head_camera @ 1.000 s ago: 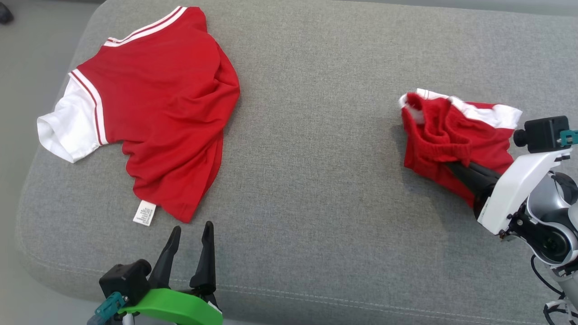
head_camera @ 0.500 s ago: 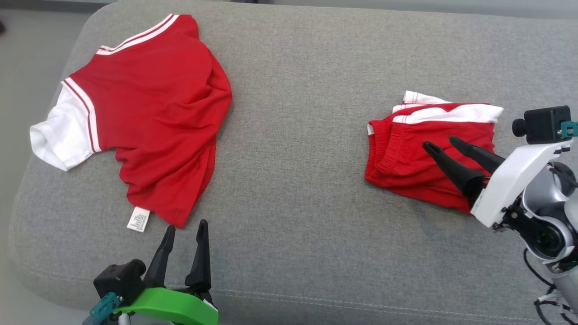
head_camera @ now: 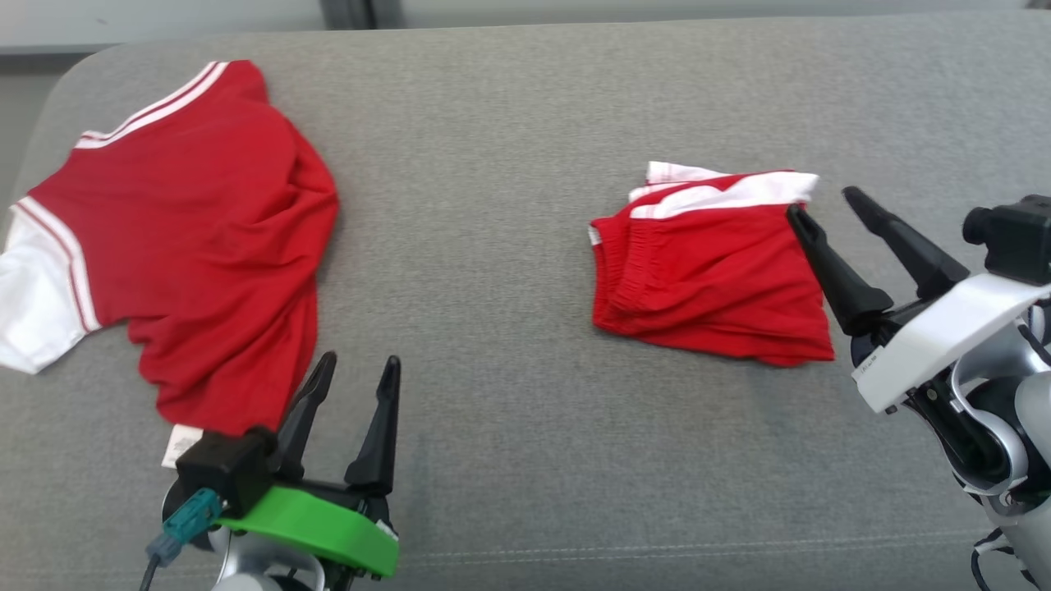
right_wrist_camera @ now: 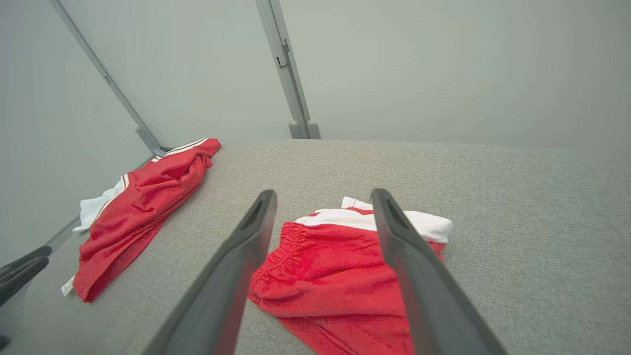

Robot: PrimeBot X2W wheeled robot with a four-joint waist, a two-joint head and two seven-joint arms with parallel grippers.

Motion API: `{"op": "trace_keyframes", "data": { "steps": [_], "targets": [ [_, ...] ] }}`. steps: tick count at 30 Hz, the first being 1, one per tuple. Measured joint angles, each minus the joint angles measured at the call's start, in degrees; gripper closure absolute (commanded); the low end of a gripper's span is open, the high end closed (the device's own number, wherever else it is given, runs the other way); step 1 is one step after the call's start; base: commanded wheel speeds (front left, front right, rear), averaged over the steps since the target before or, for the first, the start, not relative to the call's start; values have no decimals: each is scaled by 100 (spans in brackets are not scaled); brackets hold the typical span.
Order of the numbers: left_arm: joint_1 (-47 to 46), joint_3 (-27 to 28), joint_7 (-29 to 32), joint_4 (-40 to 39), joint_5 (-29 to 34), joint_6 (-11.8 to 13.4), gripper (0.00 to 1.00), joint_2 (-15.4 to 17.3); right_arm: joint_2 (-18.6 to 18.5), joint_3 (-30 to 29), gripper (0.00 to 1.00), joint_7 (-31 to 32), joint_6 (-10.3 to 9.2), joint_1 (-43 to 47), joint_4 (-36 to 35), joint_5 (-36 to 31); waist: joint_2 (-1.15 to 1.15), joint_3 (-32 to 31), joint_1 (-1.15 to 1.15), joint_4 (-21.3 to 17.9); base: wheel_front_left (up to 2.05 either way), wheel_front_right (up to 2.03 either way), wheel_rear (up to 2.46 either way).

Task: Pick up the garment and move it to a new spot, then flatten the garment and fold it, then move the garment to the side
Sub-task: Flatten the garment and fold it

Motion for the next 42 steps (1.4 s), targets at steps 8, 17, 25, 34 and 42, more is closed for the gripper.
{"op": "trace_keyframes", "data": {
  "steps": [8, 17, 25, 34, 42],
  "targets": [
    [-623, -437, 389, -309, 246, -292, 0, 153, 302, 31, 0, -764, -91, 500, -145, -522, 0, 52, 0, -571, 0, 0, 0],
    [-1831, -1028, 1223, -319, 443, -768, 0, 108, 784, 194, 0, -1202, -135, 1051, -155, -614, 0, 284, 0, -1178, 0, 0, 0],
    [-2735, -989, 1930, 360, 110, -809, 0, -59, 947, 310, 0, -1482, -136, 1094, -148, -801, 0, 679, 0, -1558, 0, 0, 0],
    [-3383, -787, 2323, 1082, 37, -858, 0, -4, 1127, 415, 0, -1662, -136, 1092, -89, -935, 0, 1054, 0, -1902, 0, 0, 0],
    [-3619, -747, 2390, 1649, -60, -914, 0, 11, 1289, 387, 0, -1850, -136, 1088, 87, -968, 0, 1367, 0, -2224, 0, 0, 0]
  ]
}}
